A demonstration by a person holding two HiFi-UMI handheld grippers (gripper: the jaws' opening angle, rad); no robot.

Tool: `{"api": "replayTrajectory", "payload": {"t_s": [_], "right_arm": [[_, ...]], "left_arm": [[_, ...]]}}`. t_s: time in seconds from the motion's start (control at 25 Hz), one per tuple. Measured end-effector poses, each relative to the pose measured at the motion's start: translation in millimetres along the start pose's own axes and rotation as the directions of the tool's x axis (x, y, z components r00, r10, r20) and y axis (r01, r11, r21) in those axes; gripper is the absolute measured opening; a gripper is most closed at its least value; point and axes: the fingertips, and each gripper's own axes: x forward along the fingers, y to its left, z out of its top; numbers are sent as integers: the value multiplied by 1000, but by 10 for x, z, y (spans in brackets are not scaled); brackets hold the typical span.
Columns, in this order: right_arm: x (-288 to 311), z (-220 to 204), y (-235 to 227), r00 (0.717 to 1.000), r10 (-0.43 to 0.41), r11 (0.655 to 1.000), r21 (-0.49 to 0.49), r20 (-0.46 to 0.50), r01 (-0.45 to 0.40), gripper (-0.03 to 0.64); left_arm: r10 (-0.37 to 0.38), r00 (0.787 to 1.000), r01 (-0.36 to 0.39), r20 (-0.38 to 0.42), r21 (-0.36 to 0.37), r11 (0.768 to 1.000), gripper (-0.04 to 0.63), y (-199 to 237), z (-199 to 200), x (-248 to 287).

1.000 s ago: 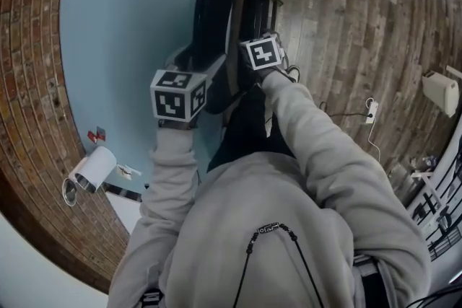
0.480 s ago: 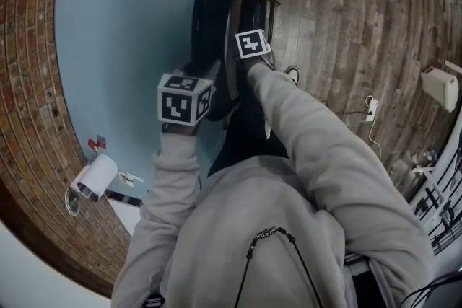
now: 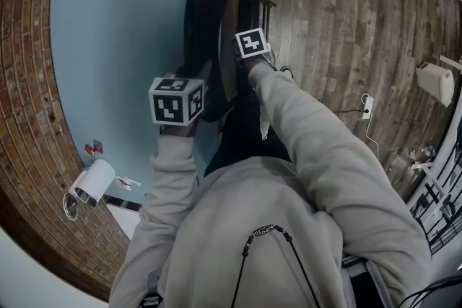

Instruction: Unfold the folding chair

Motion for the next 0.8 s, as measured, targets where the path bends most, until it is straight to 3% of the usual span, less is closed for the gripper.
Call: {"api": "replayTrajectory", "payload": {"t_s": [0.08,0.32,0.6,0.8], "right_arm": [[-59,7,0,999,47,999,7,22,-48,172],[-404,-135,-429,998,51,998,35,22,-52,164],[-666,-396,-873,990,140,987,76,35,-142,160],[-914,-617,-1428,968,246,962,108,45,-249,160]], "left_arm": [[-10,1000,10,2,10,1000,84,-86,8,7],[-8,1000,9,-11,57,998,97,-447,77,75],[2,1000,-1,-24,68,998,98,-986,146,215],[24,998,-19,-56,80,997,98,-1237,150,339]]}}
